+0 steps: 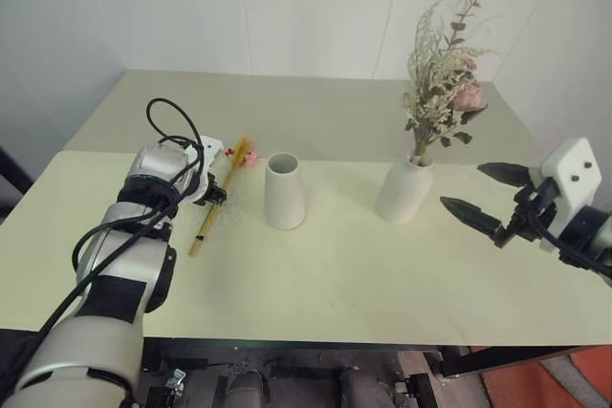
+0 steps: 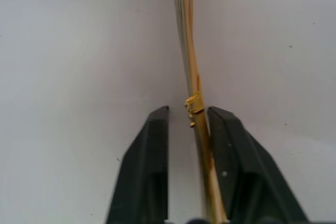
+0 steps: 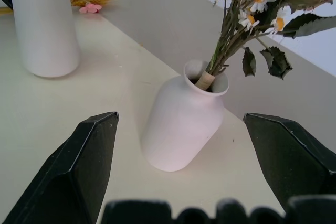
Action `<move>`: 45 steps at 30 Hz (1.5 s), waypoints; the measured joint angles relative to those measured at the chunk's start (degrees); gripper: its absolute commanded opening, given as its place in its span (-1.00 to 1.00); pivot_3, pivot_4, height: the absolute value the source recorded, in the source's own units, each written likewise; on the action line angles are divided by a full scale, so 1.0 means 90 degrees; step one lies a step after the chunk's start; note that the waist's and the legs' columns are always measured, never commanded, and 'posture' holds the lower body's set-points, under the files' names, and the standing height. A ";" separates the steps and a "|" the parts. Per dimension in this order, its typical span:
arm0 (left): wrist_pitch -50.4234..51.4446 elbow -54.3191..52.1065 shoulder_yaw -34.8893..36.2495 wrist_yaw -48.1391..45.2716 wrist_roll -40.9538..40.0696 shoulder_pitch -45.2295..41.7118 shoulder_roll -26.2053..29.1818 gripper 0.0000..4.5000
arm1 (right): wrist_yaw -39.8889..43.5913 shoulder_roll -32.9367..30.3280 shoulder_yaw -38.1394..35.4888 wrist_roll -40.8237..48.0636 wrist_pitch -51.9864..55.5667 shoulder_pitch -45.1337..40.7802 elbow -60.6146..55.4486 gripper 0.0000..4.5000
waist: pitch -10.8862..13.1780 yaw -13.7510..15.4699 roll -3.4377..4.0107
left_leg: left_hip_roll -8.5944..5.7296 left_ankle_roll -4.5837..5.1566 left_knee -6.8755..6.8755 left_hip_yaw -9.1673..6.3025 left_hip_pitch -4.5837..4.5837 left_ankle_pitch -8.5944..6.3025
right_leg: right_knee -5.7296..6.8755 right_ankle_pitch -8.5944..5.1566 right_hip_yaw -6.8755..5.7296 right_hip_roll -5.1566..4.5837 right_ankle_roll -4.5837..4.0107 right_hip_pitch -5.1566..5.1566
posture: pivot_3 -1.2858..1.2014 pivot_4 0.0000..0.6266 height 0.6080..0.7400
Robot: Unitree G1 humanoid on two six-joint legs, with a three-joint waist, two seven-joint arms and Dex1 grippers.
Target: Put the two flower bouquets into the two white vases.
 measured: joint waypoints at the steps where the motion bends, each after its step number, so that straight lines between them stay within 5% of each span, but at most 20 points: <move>1: -0.0023 0.0002 0.0032 0.0026 0.0002 0.0000 -0.0009 -0.99 | 0.0014 0.0000 0.0000 -0.0042 -0.0027 0.0032 0.0007 1.00 | 0.0000 0.0004 0.0000 | 0.0000 0.0000 0.0000 0.0000 0.0000 0.0000 | 0.0000 0.0000 0.0000 0.0000 0.0000 0.0000 | 0.03 -0.52 1.00; 7: -0.0716 -0.0292 0.1030 0.0983 -0.0241 0.0040 -0.0108 -0.99 | 0.0152 -0.0014 -0.0127 -0.0172 -0.0105 0.0094 0.0027 1.00 | 0.0001 0.0035 -0.0001 | 0.0000 0.0000 0.0000 -0.0002 -0.0005 0.0000 | -0.0003 0.0001 0.0000 0.0000 0.0000 -0.0003 | 0.03 -0.52 1.00; 11: -0.2865 -0.1563 0.2514 0.1857 -0.0997 0.0586 -0.0439 -0.99 | 0.0192 -0.0023 -0.0253 -0.0300 -0.0194 0.0240 0.0042 1.00 | 0.0001 0.0088 -0.0001 | 0.0001 -0.0001 0.0001 0.0002 -0.0005 0.0000 | -0.0003 0.0028 0.0000 -0.0005 -0.0041 -0.0001 | 0.03 -0.52 1.00; 18: -0.3611 -0.3747 0.4229 0.0183 -0.3762 0.0960 -0.1050 -0.99 | 0.0193 0.0033 -0.0253 -0.0542 -0.0497 0.0315 0.0081 1.00 | 0.0000 0.0104 0.0001 | 0.0000 -0.0001 0.0004 0.0002 0.0007 0.0000 | -0.0002 0.0026 -0.0002 -0.0004 -0.0038 0.0012 | 0.03 -0.52 1.00; 29: -0.2721 -0.4312 0.4030 -0.1704 -0.5339 0.1429 -0.1021 -0.99 | 0.0115 0.0270 -0.0450 -0.0456 -0.0501 0.0618 -0.0039 1.00 | -0.0001 0.0105 0.0001 | 0.0000 0.0000 0.0009 -0.0001 0.0014 0.0001 | -0.0003 0.0009 -0.0001 -0.0001 -0.0007 0.0022 | 0.03 -0.52 1.00; 45: -0.3481 -0.3140 0.3414 -0.2635 -0.4772 0.1431 -0.1222 -0.99 | 0.0567 0.0408 -0.1081 0.0617 -0.0213 0.1045 -0.0678 1.00 | -0.0001 0.0110 0.0000 | 0.0000 0.0000 0.0009 -0.0003 0.0012 0.0001 | -0.0006 0.0007 -0.0002 0.0000 -0.0004 0.0022 | 0.03 -0.52 1.00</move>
